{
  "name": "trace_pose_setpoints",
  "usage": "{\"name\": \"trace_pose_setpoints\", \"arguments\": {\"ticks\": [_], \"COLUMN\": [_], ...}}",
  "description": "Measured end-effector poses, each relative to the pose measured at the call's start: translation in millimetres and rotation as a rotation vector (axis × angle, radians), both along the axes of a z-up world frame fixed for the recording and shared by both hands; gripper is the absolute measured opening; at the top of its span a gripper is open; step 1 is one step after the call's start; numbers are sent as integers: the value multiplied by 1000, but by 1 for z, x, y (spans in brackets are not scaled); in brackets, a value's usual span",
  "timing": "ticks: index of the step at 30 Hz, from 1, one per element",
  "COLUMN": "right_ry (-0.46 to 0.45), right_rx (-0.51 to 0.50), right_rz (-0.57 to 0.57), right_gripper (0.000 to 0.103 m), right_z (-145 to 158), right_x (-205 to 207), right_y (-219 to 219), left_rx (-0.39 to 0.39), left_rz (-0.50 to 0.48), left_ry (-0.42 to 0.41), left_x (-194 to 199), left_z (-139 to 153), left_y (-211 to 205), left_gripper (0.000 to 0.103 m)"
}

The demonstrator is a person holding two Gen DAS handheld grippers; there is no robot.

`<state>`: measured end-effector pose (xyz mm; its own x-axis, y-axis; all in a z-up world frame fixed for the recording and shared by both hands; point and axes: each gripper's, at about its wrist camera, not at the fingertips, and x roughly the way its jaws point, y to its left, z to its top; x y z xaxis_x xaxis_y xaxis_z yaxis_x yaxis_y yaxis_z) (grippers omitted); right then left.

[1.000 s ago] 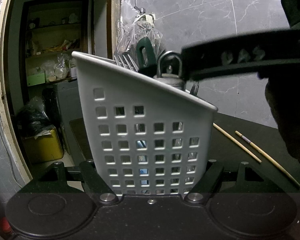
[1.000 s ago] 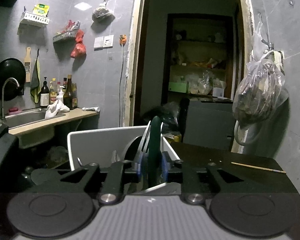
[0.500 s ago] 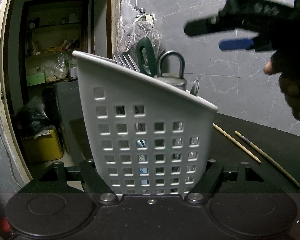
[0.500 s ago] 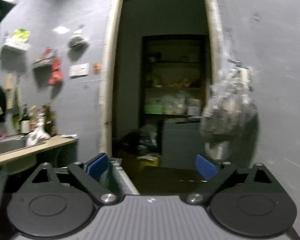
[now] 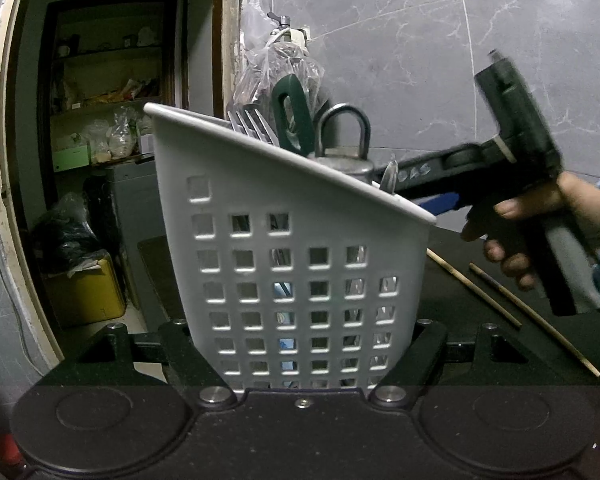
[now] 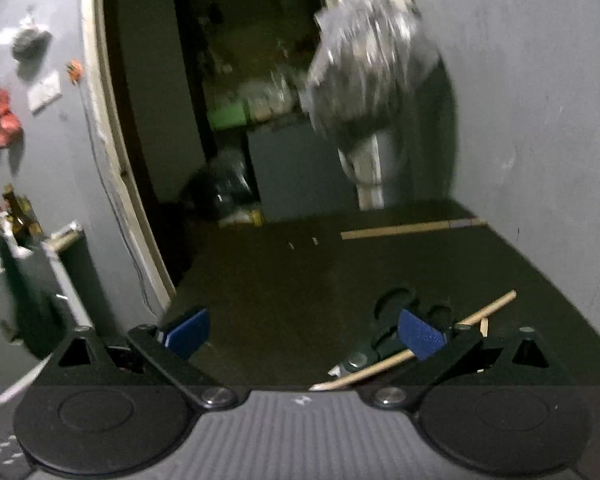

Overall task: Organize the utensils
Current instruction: 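Move the right gripper down to the green scissors on the table, then grasp the green scissors by the handle loops with the right gripper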

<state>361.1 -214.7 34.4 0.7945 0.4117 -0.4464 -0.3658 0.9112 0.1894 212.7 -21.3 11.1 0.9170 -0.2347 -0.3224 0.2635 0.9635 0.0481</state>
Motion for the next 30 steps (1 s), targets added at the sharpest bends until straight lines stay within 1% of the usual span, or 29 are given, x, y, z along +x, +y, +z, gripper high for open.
{"name": "trace_pose_setpoints", "arguments": {"ticks": [5,11,15,20,23,26,27,30], "right_ry": [61,89,88,124,137,142,145,123], "right_rx": [-3,-13,-47,-98,-145,-163,-177,-231], "right_rz": [-20,-31,-60,-110,-135,-155,-155,-155], "right_gripper": [103,103,103,102,100,93,89,83], "right_z": [-14,-21,-25,-39,-46,-51,-52,-54], "right_x": [19,31,47,75,89,96,96,92], "right_y": [-1,1,5,7,7,6,8,12], "left_rx": [-2,0,-1,0,4,5,4,4], "left_rz": [-2,-2,-2,-2,-1,-1,-1,-1], "left_ry": [2,3,3,3,3,3,3,3], "left_x": [2,3,3,3,3,3,3,3], "left_z": [0,0,0,0,0,-1,-1,-1], "left_y": [-1,-2,-2,-2,-2,-3,-3,-3], "left_gripper": [77,77,77,77,77,77,77,77]}}
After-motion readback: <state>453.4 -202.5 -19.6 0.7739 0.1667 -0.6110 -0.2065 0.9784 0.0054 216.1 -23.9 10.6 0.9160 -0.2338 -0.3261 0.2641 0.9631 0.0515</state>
